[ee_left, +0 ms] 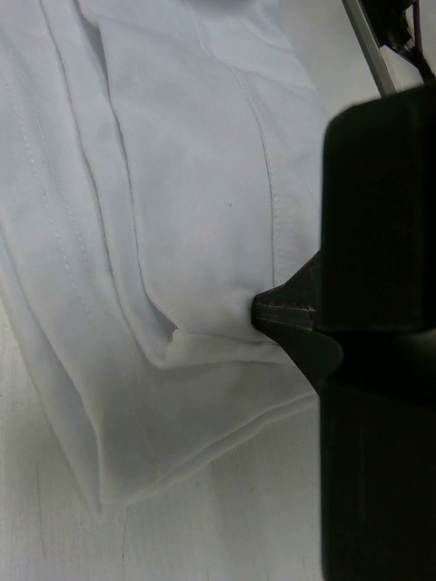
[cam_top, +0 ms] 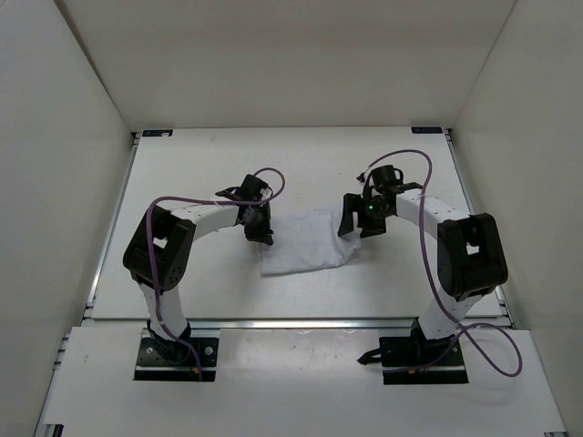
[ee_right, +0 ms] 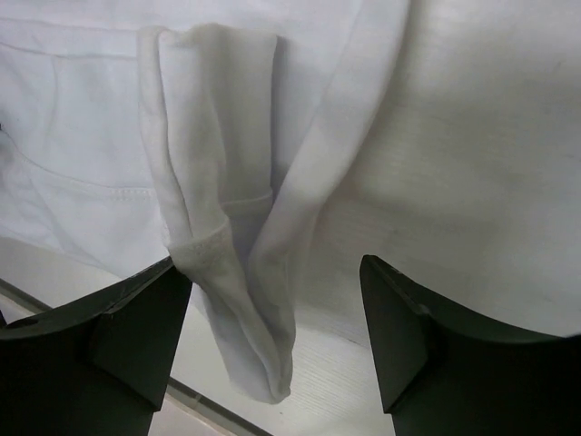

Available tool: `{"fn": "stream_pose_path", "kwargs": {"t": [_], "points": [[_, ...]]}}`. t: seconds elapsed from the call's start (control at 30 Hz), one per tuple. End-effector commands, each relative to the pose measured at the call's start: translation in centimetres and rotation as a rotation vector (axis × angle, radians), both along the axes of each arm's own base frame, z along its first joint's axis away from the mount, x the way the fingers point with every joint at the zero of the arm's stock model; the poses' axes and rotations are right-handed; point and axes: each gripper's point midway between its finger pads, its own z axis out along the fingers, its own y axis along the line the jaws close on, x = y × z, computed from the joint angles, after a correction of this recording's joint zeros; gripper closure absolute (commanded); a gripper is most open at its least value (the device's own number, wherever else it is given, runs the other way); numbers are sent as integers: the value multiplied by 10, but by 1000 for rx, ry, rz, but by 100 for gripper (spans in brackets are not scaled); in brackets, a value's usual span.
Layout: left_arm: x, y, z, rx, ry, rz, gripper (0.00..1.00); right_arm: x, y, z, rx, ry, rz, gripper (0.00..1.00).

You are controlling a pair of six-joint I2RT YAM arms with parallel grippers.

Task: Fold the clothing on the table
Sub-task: Fold the skirt

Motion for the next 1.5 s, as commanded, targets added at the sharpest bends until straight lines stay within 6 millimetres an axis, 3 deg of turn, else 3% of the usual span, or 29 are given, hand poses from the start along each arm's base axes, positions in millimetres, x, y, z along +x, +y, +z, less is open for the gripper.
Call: {"fn": "stream_pose_path", "kwargs": {"t": [0.0, 0.07, 0.2, 0.6, 0.7, 0.8, 0.87, 1.0, 1.13, 1.23, 1.37, 1.47], "points": [[-8, 12, -6, 31, 18, -10, 100, 21, -12, 28, -21, -99, -30, 28], [-9, 10, -6, 31, 18, -14, 100, 22, -22, 29, -17, -99, -52, 28], [-9, 11, -8, 35, 27, -18, 100, 7, -23, 10, 7, -37, -59, 28], [-13, 14, -10, 38, 36, -35, 100, 17, 4, -11, 182, -20, -66, 33], [-12, 14, -8, 37, 32, -38, 100, 14, 5, -18, 229, 1, -77, 52], [-14, 15, -8, 43, 38, -51, 100, 14, 5, -20, 242, 5, -88, 85], [-13, 19, -3, 55, 30, -46, 100, 18, 3, -13, 231, -22, -86, 100], [-9, 33, 20, 59, -24, -21, 100, 20, -3, 1, 192, -69, -77, 100], [-17, 44, 31, 41, -47, 11, 100, 27, -13, 28, 151, -157, -60, 100], [-27, 36, 33, 11, -61, 20, 100, 29, -15, 44, 114, -210, -43, 100], [-51, 22, 21, -27, -27, 12, 100, 31, -20, 49, 61, -232, -37, 100], [-55, 9, 17, -59, -20, 11, 100, 25, -14, 50, 38, -209, 7, 99]]}}
